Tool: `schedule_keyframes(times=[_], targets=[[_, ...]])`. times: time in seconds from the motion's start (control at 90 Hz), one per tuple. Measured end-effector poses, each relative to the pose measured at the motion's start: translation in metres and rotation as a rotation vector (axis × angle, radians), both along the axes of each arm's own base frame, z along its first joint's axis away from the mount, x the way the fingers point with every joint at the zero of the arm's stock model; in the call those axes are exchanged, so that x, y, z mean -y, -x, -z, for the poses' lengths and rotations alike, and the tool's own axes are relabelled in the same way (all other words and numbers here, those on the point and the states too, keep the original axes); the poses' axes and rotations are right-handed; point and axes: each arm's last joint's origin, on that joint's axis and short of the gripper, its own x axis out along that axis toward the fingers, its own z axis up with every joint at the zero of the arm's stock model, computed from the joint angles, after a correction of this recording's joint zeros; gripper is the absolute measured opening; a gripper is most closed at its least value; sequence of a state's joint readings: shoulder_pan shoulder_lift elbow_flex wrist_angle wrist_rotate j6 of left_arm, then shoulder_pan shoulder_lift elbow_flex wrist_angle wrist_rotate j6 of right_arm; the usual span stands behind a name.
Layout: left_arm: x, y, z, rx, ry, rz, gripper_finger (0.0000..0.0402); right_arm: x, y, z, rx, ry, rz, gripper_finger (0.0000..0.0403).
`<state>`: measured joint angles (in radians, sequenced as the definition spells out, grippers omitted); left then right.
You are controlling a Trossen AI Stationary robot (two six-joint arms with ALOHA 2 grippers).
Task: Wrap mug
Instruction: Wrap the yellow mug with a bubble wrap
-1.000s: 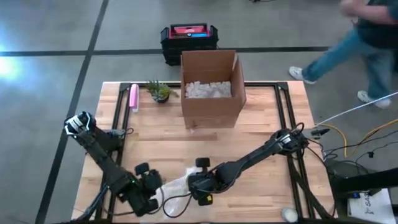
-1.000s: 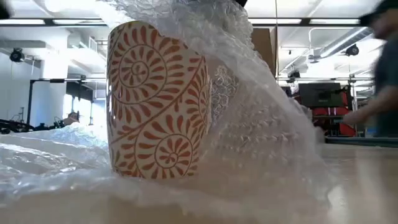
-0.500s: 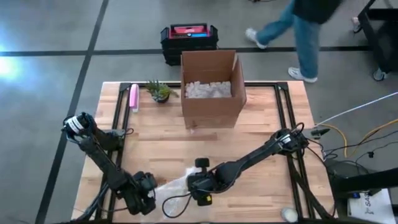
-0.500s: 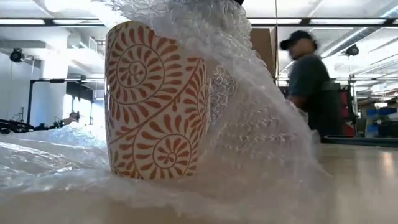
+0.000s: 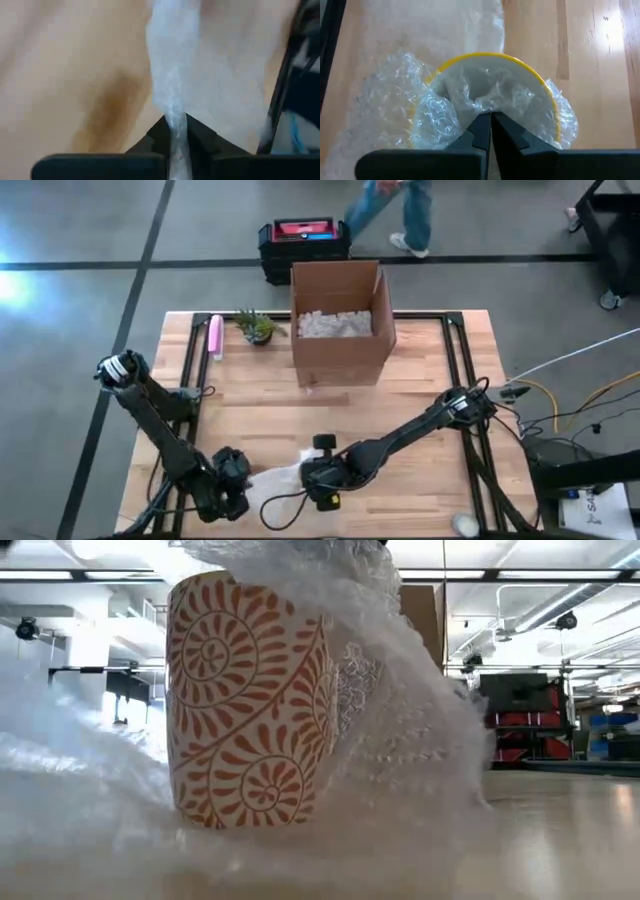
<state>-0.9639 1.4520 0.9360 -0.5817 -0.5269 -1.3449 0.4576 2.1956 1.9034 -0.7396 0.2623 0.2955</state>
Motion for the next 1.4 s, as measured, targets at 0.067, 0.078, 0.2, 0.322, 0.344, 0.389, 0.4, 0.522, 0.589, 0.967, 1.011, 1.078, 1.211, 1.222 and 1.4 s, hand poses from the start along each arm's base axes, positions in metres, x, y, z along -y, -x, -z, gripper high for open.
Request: schedule_keyframes(times=[0.067, 0.078, 0.2, 0.322, 0.344, 0.389, 0.4, 0.522, 0.589, 0.967, 1.011, 1.078, 1.211, 1.222, 1.4], targets=[[0.001, -0.004, -0.017, 0.112, -0.04, 0.0, 0.0025, -0.001, -0.001, -0.001, 0.018, -0.009, 0.0, 0.0], [0.001, -0.005, -0.02, 0.125, -0.049, 0.001, 0.0024, -0.001, -0.002, -0.001, 0.02, -0.01, 0.0, 0.0], [-0.002, -0.017, -0.035, 0.216, -0.132, 0.019, 0.0008, -0.002, -0.004, 0.001, 0.037, -0.018, 0.0, 0.0], [-0.007, -0.038, -0.037, 0.277, -0.177, 0.039, 0.0003, -0.003, -0.006, 0.011, 0.024, -0.014, -0.001, 0.0], [-0.008, -0.043, -0.036, 0.288, -0.184, 0.042, 0.0004, -0.003, -0.007, 0.013, 0.022, -0.013, -0.001, 0.0], [-0.011, -0.051, -0.034, 0.306, -0.202, 0.043, 0.0005, -0.003, -0.007, 0.016, 0.018, -0.01, 0.0, 0.0], [-0.012, -0.053, -0.034, 0.31, -0.207, 0.043, 0.0006, -0.003, -0.008, 0.016, 0.017, -0.01, 0.001, 0.0], [-0.021, -0.075, -0.032, 0.343, -0.233, 0.051, 0.0002, -0.002, -0.008, 0.017, 0.016, -0.013, 0.003, 0.0], [-0.024, -0.084, -0.03, 0.354, -0.237, 0.06, 0.0001, -0.001, -0.009, 0.017, 0.017, -0.017, 0.003, 0.0], [-0.027, -0.111, 0.014, 0.246, -0.286, 0.055, 0.0001, 0.001, -0.011, -0.004, 0.001, -0.003, 0.001, 0.0], [-0.026, -0.112, 0.015, 0.246, -0.284, 0.053, 0.0001, 0.001, -0.01, -0.011, -0.015, 0.006, -0.005, 0.0], [-0.026, -0.112, 0.015, 0.243, -0.282, 0.058, 0.0001, 0.003, -0.006, -0.021, -0.057, 0.029, -0.006, 0.0], [-0.026, -0.111, 0.014, 0.24, -0.281, 0.068, 0.0001, 0.004, 0.001, -0.046, -0.091, 0.059, -0.013, 0.0], [-0.026, -0.111, 0.014, 0.24, -0.281, 0.069, 0.0001, 0.004, 0.001, -0.048, -0.091, 0.06, -0.016, 0.0], [-0.026, -0.111, 0.014, 0.242, -0.28, 0.072, 0.0001, -0.001, 0.002, -0.051, -0.031, 0.111, -0.087, 0.0]])
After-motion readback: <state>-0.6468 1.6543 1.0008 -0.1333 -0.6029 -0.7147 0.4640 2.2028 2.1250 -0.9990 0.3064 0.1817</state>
